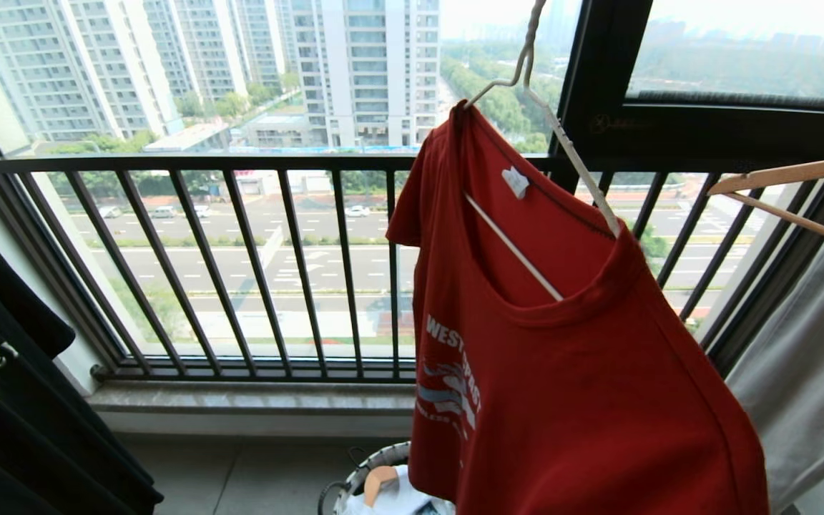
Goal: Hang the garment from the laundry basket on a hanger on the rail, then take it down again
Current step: Take the clothes off the clothes rack
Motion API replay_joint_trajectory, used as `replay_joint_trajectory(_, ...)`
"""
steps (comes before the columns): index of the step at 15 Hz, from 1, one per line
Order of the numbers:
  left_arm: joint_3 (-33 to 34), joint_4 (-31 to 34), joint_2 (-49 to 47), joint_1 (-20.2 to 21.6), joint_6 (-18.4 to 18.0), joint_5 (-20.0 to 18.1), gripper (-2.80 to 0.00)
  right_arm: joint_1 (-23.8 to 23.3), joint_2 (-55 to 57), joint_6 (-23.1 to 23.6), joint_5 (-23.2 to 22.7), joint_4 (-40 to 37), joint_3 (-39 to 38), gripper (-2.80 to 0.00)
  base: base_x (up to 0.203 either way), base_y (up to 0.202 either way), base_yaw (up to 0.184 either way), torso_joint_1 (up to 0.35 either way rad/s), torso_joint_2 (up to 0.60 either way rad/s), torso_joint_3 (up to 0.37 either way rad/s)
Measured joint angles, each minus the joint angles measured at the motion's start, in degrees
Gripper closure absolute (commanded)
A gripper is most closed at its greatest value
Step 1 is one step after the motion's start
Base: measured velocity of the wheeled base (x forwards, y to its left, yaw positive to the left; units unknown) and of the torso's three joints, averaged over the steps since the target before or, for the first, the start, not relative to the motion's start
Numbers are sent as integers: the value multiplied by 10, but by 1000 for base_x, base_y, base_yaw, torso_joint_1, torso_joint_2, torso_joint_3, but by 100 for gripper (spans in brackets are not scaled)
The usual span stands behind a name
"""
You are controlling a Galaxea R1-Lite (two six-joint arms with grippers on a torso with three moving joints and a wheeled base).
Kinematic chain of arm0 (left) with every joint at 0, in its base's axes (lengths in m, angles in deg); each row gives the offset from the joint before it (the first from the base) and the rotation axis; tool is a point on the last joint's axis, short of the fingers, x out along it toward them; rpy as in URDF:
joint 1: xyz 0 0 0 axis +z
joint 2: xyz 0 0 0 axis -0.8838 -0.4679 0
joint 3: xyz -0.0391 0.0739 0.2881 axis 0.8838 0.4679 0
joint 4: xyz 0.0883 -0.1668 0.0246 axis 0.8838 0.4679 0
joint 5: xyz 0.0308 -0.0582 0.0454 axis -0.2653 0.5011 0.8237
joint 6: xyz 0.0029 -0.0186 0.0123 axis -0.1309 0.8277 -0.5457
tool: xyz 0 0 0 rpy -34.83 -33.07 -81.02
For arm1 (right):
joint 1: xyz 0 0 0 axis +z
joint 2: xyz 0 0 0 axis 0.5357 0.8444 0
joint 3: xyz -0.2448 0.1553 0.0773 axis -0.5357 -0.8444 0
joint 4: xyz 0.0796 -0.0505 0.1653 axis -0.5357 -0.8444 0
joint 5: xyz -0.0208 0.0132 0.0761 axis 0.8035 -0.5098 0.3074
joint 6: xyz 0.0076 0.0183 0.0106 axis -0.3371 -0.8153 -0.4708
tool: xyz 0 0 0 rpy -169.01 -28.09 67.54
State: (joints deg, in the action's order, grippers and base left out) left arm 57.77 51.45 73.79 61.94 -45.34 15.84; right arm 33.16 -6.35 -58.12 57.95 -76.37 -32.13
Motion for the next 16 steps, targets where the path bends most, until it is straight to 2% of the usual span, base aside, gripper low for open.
replay_joint_trajectory(4,0,0,0,0,0,0,0,0,173,-1,-53,-10,175,0,0,0,0,0,0,0)
replay_joint_trajectory(7,0,0,0,0,0,0,0,24,324,-2,-84,-49,356,0,0,0,0,0,0,0)
replay_joint_trajectory(8,0,0,0,0,0,0,0,49,372,-3,-83,-68,412,0,0,0,0,0,0,0)
replay_joint_trajectory(10,0,0,0,0,0,0,0,144,461,-5,-45,-106,502,0,0,0,0,0,0,0)
replay_joint_trajectory(12,0,0,0,0,0,0,0,263,540,-17,43,-122,572,0,0,0,0,0,0,0)
replay_joint_trajectory(13,0,0,0,0,0,0,0,315,580,-25,99,-127,615,-280,0,0,0,0,0,0)
replay_joint_trajectory(15,0,0,0,0,0,0,0,378,645,-34,195,-135,690,-280,0,0,0,0,0,0)
replay_joint_trajectory(16,0,0,0,0,0,0,0,402,670,-37,227,-138,714,-280,0,0,0,0,0,0)
